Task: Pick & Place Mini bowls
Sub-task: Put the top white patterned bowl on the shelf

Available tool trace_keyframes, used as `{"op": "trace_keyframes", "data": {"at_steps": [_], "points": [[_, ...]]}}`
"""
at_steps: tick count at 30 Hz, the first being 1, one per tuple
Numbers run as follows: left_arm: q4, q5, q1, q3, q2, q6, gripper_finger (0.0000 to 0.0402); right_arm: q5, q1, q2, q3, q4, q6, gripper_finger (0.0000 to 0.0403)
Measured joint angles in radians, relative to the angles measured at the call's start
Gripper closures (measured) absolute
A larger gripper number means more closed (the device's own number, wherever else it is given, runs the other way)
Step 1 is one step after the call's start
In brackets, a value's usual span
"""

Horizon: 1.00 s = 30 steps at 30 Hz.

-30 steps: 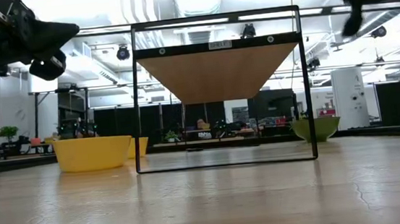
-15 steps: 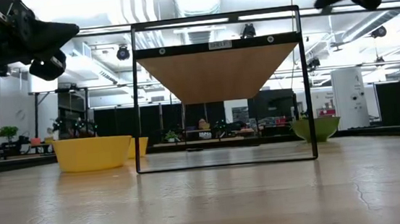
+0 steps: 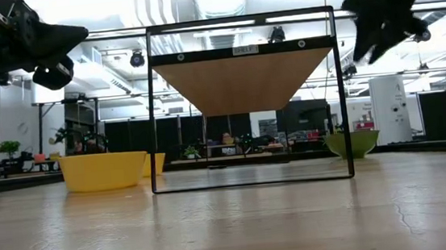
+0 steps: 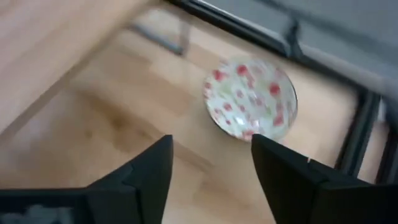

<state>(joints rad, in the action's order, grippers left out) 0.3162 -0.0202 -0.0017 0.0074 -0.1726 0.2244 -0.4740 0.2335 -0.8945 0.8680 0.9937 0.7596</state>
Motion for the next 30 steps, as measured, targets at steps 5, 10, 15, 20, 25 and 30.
{"op": "trace_keyframes", "data": {"at_steps": [5, 10, 15, 20, 25, 30], "points": [[0.0, 0.0, 0.0, 0.0, 0.0, 0.0, 0.0402, 0.048, 0.143, -0.03, -0.059, -0.002, 0.34, 0.0175], [0.0, 0.0, 0.0, 0.0, 0.0, 0.0, 0.0402, 0.056, 0.26, -0.081, -0.084, -0.033, 0.466, 0.0179], [0.0, 0.0, 0.0, 0.0, 0.0, 0.0, 0.0402, 0.125, 0.372, -0.162, -0.085, -0.11, 0.438, 0.0179], [0.0, 0.0, 0.0, 0.0, 0.0, 0.0, 0.0402, 0.146, 0.455, -0.254, -0.085, -0.119, 0.415, 0.0179], [0.0, 0.0, 0.0, 0.0, 0.0, 0.0, 0.0402, 0.202, 0.531, -0.339, -0.082, -0.173, 0.359, 0.0186], [0.0, 0.0, 0.0, 0.0, 0.0, 0.0, 0.0402, 0.211, 0.588, -0.424, -0.075, -0.243, 0.338, 0.0197]]}}
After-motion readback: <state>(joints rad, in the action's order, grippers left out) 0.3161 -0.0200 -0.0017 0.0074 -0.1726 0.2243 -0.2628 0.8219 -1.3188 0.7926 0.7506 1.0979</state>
